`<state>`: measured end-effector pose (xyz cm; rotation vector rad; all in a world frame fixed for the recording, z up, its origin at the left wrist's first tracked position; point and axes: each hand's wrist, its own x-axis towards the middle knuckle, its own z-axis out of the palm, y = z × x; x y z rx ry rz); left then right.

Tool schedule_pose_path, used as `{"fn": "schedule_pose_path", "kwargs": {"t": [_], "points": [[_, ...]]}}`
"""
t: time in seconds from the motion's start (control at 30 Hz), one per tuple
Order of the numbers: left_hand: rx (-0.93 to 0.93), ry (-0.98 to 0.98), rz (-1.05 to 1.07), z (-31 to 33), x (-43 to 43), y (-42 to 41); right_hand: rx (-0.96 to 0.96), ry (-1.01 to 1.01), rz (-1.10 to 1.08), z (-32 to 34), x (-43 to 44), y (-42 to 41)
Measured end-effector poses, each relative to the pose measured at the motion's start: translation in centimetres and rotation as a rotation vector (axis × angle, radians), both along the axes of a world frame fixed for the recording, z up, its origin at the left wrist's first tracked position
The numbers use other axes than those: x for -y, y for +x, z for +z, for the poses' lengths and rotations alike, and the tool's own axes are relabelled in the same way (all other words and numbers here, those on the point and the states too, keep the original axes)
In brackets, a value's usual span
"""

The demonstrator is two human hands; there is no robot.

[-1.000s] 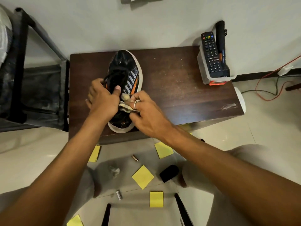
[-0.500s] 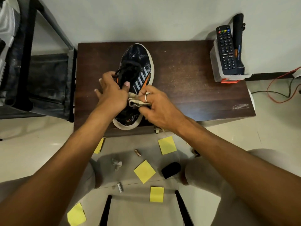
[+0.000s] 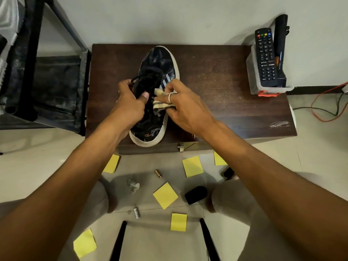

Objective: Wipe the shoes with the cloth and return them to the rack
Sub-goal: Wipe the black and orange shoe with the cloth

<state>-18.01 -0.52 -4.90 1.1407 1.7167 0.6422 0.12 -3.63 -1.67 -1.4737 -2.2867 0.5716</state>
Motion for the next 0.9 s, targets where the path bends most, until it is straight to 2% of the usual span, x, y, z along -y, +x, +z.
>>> {"fn": "schedule_pose_path", "kwargs": {"t": [0.17, 0.33, 0.5, 0.7, 0.9], "points": [[-0.041, 0.021, -0.023, 0.6, 0.2, -0.2, -0.002, -0.087, 0.213, 0.9, 0.9, -1.0], [-0.015, -0.012, -0.032, 0.5, 0.2, -0.3, 0.056, -0.014, 0.002, 0.3, -0.6, 0.4], [-0.003, -0.026, 0.003, 0.4, 0.1, -0.3, -0.016, -0.112, 0.213, 0.4, 0.6, -0.8], [0.005, -0.024, 0.003, 0.3, 0.1, -0.2, 0.083, -0.044, 0.079, 0.9, -0.8, 0.0], [-0.02, -0.007, 0.002, 0.3, 0.2, -0.2, 0.093, -0.17, 0.267, 1.7, -0.3, -0.7]]}}
